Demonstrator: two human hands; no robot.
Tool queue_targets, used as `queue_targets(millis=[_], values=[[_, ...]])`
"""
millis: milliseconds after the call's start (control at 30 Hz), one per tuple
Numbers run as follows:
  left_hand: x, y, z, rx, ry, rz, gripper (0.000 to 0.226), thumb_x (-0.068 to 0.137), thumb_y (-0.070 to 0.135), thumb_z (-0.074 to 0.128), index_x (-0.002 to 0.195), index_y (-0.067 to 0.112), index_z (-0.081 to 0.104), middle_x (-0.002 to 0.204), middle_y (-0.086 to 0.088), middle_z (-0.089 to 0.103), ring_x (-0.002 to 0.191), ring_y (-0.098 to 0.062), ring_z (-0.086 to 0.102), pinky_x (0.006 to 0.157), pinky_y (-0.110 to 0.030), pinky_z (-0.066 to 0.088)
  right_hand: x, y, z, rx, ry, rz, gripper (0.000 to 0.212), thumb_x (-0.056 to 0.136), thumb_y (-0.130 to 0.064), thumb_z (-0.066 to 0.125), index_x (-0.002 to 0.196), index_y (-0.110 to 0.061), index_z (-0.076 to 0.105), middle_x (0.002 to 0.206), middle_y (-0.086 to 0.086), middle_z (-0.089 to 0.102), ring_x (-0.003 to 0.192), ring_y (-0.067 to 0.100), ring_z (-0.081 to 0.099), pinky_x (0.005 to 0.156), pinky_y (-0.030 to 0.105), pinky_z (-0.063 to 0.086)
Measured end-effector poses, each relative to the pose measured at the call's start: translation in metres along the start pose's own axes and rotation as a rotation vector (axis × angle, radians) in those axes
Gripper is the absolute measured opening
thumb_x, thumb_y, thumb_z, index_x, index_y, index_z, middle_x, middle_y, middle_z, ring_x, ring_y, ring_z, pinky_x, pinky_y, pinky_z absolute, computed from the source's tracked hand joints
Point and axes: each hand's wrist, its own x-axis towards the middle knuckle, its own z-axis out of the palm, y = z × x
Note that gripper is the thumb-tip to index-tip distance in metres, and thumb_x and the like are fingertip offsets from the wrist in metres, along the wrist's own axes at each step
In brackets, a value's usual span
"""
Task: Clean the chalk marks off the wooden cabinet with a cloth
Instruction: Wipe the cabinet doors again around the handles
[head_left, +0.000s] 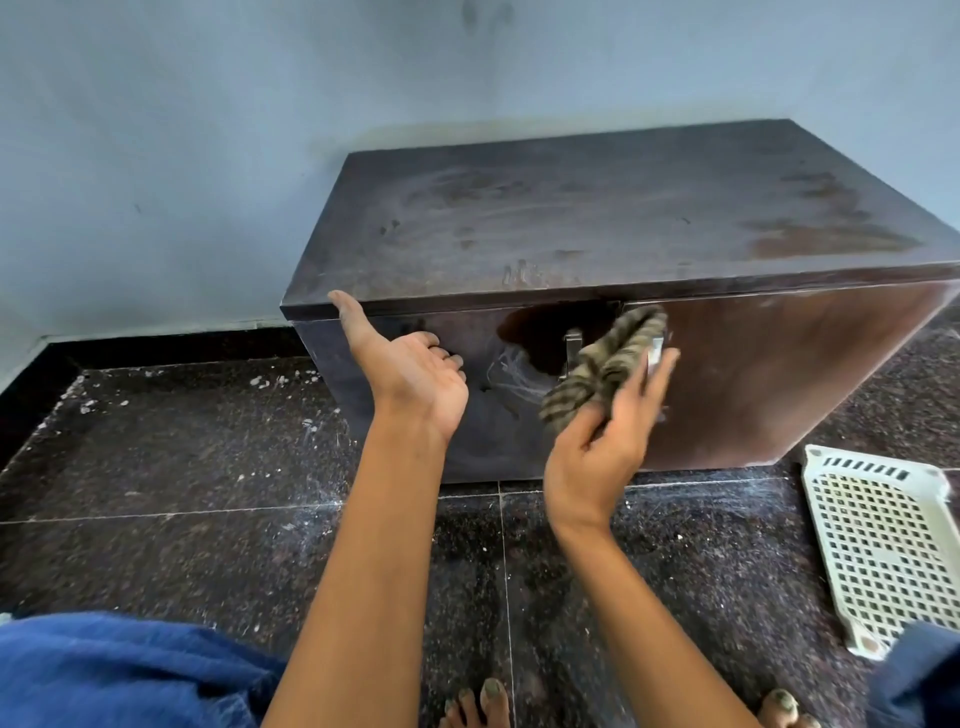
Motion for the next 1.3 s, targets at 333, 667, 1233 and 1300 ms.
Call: queue_targets(millis=[333,667,1233,1300], values=[[0.002,-0.001,0.000,-0.017,-0.030,0.027,0.120,0.075,0.086,0.017,0.145,-0.011,0.000,0.154,-0.029,-0.002,0.143,-0.042,-0.004,0.119,-0.048,0.000,0.016,0.000,0.043,-0.147,-0.061,-0.076,0.063,0.084,0.015,0.042,0.144,-0.005,0.035,0.154,0.017,0.018,0.138,0.010,0.011,0.116,0.023,0.015],[0.004,-0.004,0.002,0.003,0.001,0.035,0.120,0.075,0.086,0.016,0.145,-0.011,0.002,0.153,-0.031,-0.001,0.143,-0.043,-0.002,0.119,-0.048,0.001,0.010,0.006,0.035,-0.443,-0.180,-0.179,0.071,0.073,0.020,0.052,0.139,-0.002,0.042,0.151,0.021,0.026,0.131,0.031,0.032,0.097,0.046,0.040],[-0.028,0.054,-0.043,0.389,0.299,0.331,0.085,0.086,0.076,0.013,0.153,0.024,0.002,0.159,0.002,-0.002,0.147,-0.016,0.001,0.116,-0.037,0.004,-0.022,0.014,0.056,-0.662,-0.427,-0.556,0.059,0.085,-0.003,0.034,0.144,-0.006,0.032,0.151,0.009,0.024,0.135,0.030,0.028,0.109,0.038,0.029],[-0.030,0.050,-0.043,0.449,0.311,0.327,0.077,0.091,0.070,0.010,0.153,0.024,0.004,0.160,-0.001,0.003,0.147,-0.016,0.004,0.116,-0.035,0.005,-0.024,0.019,0.063,-0.672,-0.474,-0.697,0.057,0.089,-0.007,0.034,0.146,-0.009,0.026,0.153,0.005,0.020,0.137,0.029,0.025,0.113,0.041,0.018]])
